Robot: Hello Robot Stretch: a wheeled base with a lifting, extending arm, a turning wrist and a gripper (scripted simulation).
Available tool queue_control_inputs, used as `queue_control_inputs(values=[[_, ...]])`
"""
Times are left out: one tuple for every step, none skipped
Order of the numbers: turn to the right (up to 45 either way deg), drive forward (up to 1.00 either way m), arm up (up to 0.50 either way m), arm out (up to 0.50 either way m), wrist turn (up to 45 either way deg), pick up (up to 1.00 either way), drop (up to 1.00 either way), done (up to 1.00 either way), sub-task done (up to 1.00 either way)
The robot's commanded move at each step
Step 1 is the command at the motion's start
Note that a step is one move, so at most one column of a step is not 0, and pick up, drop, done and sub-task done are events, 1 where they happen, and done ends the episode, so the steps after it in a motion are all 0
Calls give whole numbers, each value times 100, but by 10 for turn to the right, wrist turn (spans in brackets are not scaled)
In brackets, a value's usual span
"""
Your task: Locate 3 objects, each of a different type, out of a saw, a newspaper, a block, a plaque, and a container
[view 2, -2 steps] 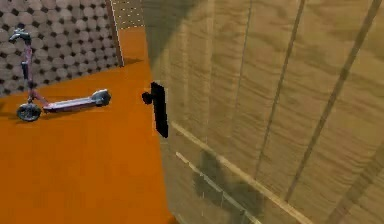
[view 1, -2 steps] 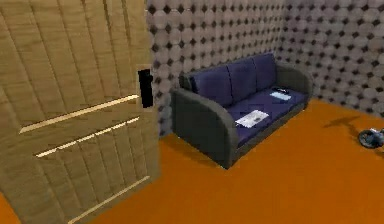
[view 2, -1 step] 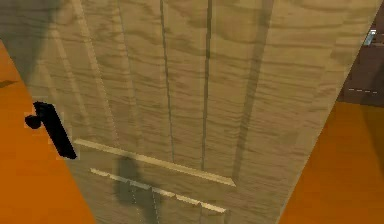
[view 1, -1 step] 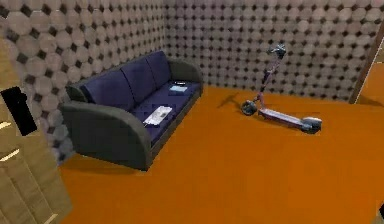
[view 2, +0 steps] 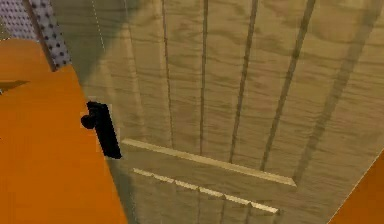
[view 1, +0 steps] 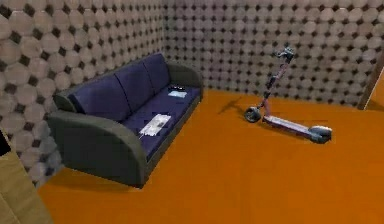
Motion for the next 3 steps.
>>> queue_control_inputs(values=[[-450,0,0,0,0,0,0,0,0],[-240,0,0,0,0,0,0,0,0],[0,5,0,0,0,0,0,0,0]])
